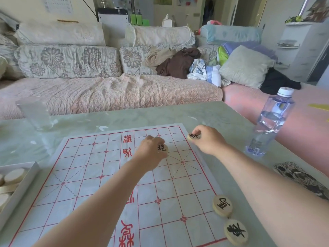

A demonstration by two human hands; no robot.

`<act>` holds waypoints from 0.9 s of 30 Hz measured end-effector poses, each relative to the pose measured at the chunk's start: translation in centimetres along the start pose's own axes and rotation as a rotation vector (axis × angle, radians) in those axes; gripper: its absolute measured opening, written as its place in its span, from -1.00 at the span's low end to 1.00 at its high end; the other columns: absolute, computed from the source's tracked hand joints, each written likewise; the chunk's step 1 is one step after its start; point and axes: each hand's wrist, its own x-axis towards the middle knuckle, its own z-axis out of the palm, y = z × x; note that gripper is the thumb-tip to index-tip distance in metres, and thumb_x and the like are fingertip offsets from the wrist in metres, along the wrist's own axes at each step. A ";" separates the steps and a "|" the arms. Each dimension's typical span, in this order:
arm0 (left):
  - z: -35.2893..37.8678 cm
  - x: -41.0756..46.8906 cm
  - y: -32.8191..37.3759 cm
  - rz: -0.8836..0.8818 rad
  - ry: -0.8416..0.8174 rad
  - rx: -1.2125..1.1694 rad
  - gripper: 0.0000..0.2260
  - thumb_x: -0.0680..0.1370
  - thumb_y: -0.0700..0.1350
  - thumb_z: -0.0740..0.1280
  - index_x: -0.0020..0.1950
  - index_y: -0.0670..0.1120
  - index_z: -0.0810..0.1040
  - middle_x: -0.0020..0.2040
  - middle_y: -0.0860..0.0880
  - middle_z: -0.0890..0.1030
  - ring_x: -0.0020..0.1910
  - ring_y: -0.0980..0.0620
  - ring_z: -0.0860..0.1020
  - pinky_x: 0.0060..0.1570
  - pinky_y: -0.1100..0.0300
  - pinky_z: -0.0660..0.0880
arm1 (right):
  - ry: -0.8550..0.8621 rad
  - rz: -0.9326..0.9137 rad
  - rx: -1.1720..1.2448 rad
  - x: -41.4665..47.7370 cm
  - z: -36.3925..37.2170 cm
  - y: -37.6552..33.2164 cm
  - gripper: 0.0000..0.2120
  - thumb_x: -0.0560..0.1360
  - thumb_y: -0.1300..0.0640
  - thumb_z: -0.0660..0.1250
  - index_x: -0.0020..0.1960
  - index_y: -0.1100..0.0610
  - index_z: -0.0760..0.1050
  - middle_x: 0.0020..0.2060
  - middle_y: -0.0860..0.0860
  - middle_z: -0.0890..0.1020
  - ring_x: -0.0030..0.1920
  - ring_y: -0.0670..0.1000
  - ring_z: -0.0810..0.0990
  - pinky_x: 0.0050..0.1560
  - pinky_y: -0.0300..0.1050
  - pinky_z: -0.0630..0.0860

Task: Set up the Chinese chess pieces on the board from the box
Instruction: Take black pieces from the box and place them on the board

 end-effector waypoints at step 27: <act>-1.2 -1.6 1.2 -0.138 0.057 -0.677 -0.67 0.41 -0.19 0.52 0.14 -0.01 0.59 -0.07 0.07 0.66 -0.21 0.12 0.63 -0.14 0.11 0.54 | -0.370 -0.010 0.749 -1.9 0.8 -6.6 -0.80 0.49 0.28 0.46 0.06 0.12 0.53 -0.15 0.10 0.66 -0.29 0.03 0.64 -0.28 -0.11 0.57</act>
